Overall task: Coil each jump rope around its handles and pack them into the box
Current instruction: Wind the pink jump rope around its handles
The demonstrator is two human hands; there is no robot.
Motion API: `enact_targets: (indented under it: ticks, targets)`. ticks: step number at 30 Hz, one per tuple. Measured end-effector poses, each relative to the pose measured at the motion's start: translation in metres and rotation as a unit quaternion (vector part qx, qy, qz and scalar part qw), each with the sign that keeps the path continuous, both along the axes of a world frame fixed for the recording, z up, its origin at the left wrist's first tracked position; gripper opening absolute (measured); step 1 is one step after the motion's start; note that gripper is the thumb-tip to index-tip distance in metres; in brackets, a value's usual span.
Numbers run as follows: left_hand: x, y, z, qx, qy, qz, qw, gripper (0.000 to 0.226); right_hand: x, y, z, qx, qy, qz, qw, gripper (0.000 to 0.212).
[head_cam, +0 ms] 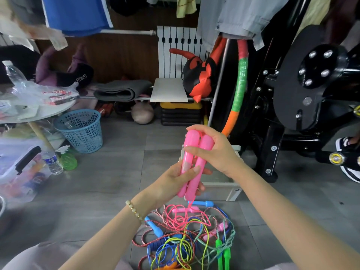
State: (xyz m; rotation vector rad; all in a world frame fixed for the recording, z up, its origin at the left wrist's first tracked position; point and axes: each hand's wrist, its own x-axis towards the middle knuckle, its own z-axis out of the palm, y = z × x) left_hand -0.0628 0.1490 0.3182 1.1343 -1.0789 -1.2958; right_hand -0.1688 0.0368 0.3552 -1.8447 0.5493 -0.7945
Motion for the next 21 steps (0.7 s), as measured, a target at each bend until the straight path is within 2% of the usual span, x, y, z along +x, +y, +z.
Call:
enact_targets:
  ticks: [4, 7, 9, 12, 15, 18, 21]
  targets:
    - [-0.001, 0.000, 0.002, -0.003, 0.001, 0.036, 0.999, 0.045, 0.000, 0.001, -0.001, -0.010, -0.006, -0.017, 1.000, 0.043]
    - [-0.001, -0.001, 0.003, 0.016, 0.046, 0.083, 0.995, 0.048, 0.000, 0.001, 0.000, -0.011, -0.019, -0.022, 1.000, 0.043]
    - [0.000, -0.001, 0.007, 0.026, 0.046, 0.071, 0.996, 0.048, 0.002, 0.004, 0.000, -0.007, -0.017, -0.009, 1.000, 0.043]
    - [0.004, -0.002, 0.014, 0.057, 0.025, 0.016, 0.998, 0.024, 0.006, 0.010, 0.002, -0.035, -0.002, 0.016, 0.999, 0.042]
    - [0.007, -0.001, 0.015, 0.084, 0.057, -0.002, 0.995, 0.009, 0.007, 0.012, 0.003, -0.042, 0.002, 0.022, 0.999, 0.042]
    - [0.008, 0.000, 0.014, 0.080, 0.059, 0.007, 0.995, 0.012, 0.008, 0.012, 0.001, -0.052, -0.002, 0.019, 0.998, 0.043]
    - [0.008, 0.000, 0.010, 0.052, 0.049, 0.066, 0.995, 0.020, 0.008, 0.011, 0.000, -0.061, -0.010, 0.009, 0.998, 0.043]
